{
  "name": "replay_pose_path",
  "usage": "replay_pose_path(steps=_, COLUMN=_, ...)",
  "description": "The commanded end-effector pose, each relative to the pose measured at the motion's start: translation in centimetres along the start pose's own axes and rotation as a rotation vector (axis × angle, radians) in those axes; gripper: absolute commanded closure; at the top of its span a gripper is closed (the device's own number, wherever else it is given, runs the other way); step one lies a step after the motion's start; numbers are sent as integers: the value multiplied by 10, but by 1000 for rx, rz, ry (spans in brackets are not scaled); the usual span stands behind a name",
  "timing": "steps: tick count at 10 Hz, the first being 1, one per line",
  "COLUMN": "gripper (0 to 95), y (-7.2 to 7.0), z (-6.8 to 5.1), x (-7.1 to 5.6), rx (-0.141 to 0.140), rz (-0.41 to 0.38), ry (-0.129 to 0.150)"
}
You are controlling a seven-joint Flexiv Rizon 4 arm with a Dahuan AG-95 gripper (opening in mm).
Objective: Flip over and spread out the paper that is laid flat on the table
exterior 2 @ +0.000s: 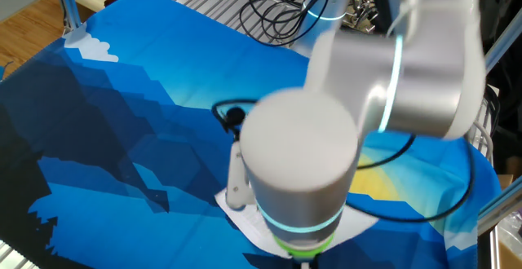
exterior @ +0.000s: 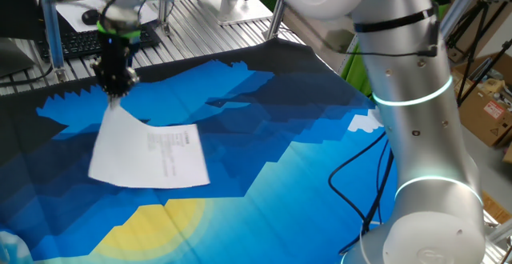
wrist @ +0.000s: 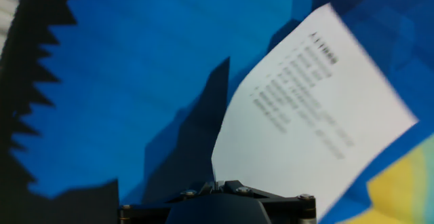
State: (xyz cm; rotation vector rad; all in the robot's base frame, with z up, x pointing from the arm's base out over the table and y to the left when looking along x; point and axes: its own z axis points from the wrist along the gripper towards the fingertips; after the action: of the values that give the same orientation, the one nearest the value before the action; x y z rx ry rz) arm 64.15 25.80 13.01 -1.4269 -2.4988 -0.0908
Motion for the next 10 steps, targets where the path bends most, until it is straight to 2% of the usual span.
replay_pose_path(steps=1, gripper=950, y=-17, z=-35, x=6, rx=37, rz=-99, ry=24)
replay_pose_path(steps=2, gripper=950, y=-28, z=-52, x=7, rx=51, rz=-145, ry=41)
replay_pose_path(steps=3, gripper=950, y=-41, z=-68, x=8, rx=44, rz=-176, ry=64)
replay_pose_path(steps=4, gripper=950, y=-59, z=-86, x=8, rx=51, rz=-234, ry=92)
replay_pose_path(steps=5, gripper=950, y=-79, z=-104, x=4, rx=67, rz=-308, ry=115)
replay_pose_path(steps=6, gripper=950, y=-92, z=-113, x=0, rx=79, rz=-360, ry=123)
replay_pose_path(steps=7, gripper=950, y=-118, z=-128, x=-11, rx=91, rz=-452, ry=135)
replay_pose_path(steps=8, gripper=950, y=-138, z=-136, x=-23, rx=101, rz=-522, ry=138)
replay_pose_path(steps=10, gripper=950, y=-168, z=-144, x=-44, rx=162, rz=-659, ry=105)
